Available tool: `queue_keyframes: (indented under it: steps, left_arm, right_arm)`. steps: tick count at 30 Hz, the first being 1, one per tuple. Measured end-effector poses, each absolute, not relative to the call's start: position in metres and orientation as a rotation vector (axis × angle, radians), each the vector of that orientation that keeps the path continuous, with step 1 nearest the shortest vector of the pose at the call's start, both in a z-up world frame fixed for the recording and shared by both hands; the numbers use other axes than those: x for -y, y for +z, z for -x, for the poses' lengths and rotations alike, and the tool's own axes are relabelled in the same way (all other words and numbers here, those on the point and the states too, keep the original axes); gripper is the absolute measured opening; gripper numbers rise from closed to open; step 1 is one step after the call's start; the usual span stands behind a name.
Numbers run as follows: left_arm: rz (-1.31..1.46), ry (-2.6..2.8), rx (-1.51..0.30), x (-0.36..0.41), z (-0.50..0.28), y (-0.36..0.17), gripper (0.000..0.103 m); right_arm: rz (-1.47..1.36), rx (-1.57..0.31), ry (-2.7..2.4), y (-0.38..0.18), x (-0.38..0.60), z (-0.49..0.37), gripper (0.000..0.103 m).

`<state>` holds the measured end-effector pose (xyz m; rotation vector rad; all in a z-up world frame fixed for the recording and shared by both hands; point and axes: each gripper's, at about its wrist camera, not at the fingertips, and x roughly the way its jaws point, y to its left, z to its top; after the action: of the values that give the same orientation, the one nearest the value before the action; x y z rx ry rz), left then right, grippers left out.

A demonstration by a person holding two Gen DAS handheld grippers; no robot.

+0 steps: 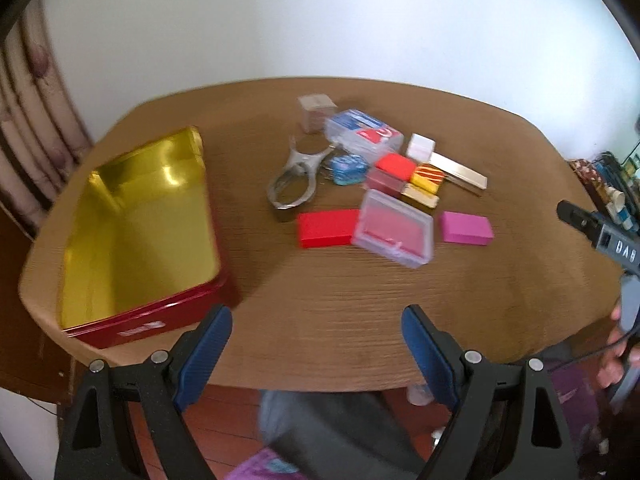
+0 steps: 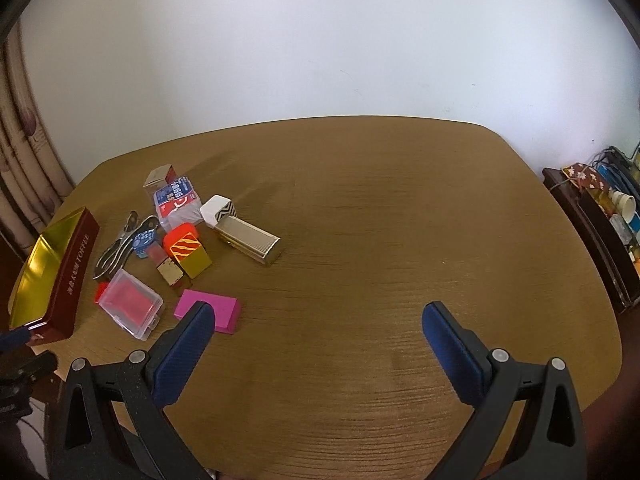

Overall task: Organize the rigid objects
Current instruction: 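Move the left tool toward the clear plastic box with pink inside, then close the left tool on the clear plastic box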

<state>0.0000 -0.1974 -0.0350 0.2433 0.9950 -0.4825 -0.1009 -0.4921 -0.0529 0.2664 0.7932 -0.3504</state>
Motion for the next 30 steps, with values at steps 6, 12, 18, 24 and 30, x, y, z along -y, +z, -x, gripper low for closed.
queue_keyframes:
  steps: [6, 12, 18, 24, 30]
  left_arm:
    - [-0.078, -0.567, -1.147, 0.217, -0.008, -0.052, 0.089]
    - [-0.094, -0.473, -1.139, 0.201, -0.009, -0.058, 0.089]
    - [0.141, -0.474, -1.254, 0.176, -0.035, -0.066, 0.089]
    - [0.164, -0.481, -1.283, 0.199, -0.047, -0.066, 0.089]
    - [0.304, -0.443, -1.364, 0.214, -0.07, -0.089, 0.089]
  right_arm:
    - [-0.252, -0.82, -0.269, -0.063, 0.498, 0.094, 0.103]
    - [-0.149, -0.868, -0.026, -0.071, 0.487, 0.079, 0.103]
    - [-0.18, -0.876, 0.001, -0.082, 0.493, 0.079, 0.103]
    - [-0.363, -0.939, 0.028, -0.106, 0.518, 0.074, 0.103]
    - [-0.354, -0.928, 0.032, -0.105, 0.52, 0.076, 0.103]
